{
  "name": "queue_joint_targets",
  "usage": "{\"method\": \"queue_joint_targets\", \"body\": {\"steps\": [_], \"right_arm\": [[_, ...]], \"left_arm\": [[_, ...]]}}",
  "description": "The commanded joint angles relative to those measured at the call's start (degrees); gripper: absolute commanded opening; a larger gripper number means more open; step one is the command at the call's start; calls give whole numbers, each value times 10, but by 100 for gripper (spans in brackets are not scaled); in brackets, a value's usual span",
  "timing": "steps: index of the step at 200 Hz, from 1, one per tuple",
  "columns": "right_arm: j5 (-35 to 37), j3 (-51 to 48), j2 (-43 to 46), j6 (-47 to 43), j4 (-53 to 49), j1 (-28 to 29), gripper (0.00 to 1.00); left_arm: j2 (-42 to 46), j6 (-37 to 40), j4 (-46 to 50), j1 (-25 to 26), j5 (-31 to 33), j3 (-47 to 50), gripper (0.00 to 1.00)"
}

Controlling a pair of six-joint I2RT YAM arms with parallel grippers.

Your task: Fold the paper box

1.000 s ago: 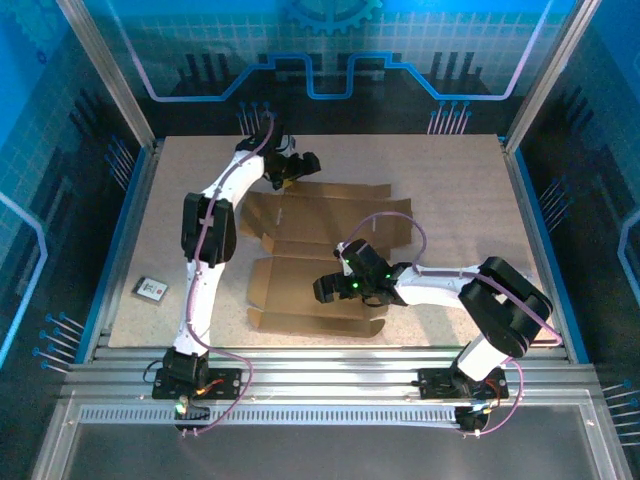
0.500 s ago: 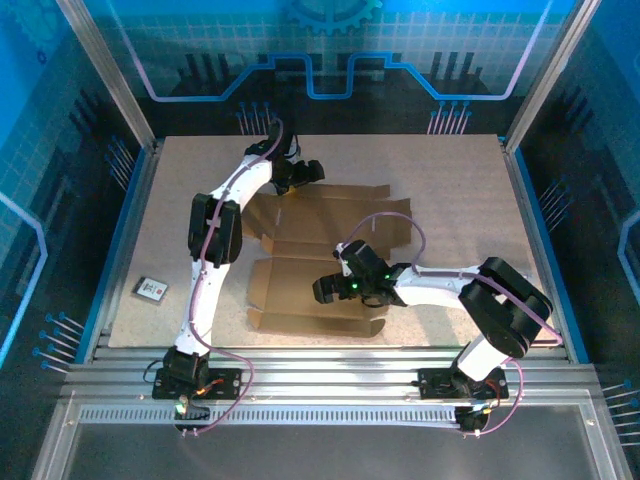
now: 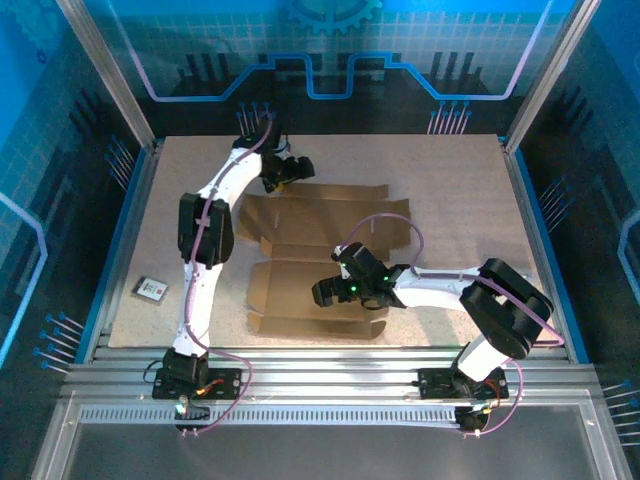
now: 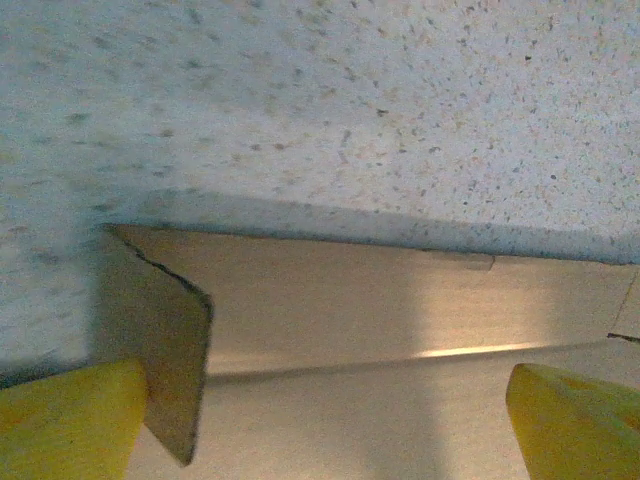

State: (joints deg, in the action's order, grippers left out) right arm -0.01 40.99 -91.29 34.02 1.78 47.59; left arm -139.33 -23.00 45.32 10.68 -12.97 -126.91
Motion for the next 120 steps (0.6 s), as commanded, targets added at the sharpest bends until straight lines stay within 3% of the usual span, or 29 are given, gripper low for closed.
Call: {"method": "queue_joint_targets", "body": {"steps": [1,55,90,120], "right_arm": [[-18,-24,-14,6,-114,11,100],[-26,-17,-16,-1,-112,11,100],[-30,-15,-14,-4,-111,11,100],[-31,-13,-15,-7,-111,12,100]], "left_arm": [[56,49,57,-45,-30,22,93],[80,167,163,-116,-60,19,91],[51,224,225,-144,-80,1,83],[37,235,212,-154,-67,21,78]]}}
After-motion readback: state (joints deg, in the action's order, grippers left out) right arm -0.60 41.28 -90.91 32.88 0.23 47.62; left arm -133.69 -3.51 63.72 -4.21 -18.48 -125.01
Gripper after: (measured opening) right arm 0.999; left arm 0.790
